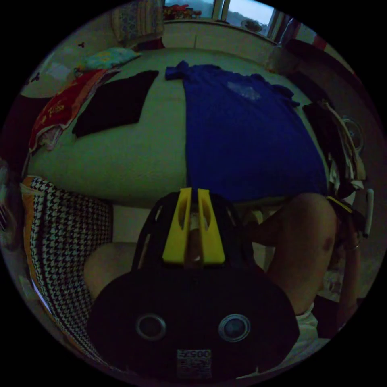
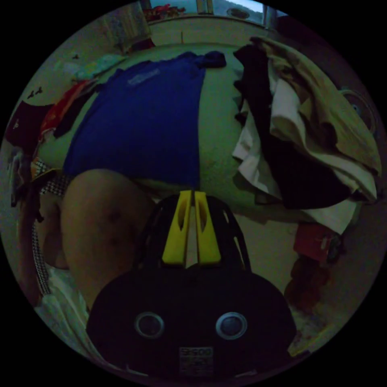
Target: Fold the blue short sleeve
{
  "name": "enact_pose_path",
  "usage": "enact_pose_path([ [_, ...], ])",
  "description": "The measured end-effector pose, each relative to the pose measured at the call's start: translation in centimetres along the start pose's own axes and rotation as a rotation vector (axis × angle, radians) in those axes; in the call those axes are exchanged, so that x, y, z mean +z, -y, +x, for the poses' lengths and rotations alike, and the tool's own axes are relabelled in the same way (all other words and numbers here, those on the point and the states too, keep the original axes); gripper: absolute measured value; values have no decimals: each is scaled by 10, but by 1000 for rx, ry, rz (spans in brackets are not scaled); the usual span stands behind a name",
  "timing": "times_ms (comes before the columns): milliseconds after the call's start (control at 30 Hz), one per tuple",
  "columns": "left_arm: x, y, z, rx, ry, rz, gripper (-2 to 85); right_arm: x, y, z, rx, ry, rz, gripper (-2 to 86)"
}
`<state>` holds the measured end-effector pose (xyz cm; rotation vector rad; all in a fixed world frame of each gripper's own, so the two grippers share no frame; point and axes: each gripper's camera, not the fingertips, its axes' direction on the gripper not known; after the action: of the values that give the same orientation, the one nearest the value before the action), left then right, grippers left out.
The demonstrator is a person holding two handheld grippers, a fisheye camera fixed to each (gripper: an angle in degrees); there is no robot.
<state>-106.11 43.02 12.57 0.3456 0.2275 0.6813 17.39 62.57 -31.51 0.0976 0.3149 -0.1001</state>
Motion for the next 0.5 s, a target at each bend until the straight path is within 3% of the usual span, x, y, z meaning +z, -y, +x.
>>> enact_pose_path([
  [133,-16,4,-10,-14,25,4,23,-8,7,-20,-115,-9,-18,24],
  [333,-52,54,3,28,-11,134,6,-56,52,-72,-173,-88,274,51],
  [500,-32,111,36,57,-77,139,8,-27,110,-106,-144,-81,212,25],
])
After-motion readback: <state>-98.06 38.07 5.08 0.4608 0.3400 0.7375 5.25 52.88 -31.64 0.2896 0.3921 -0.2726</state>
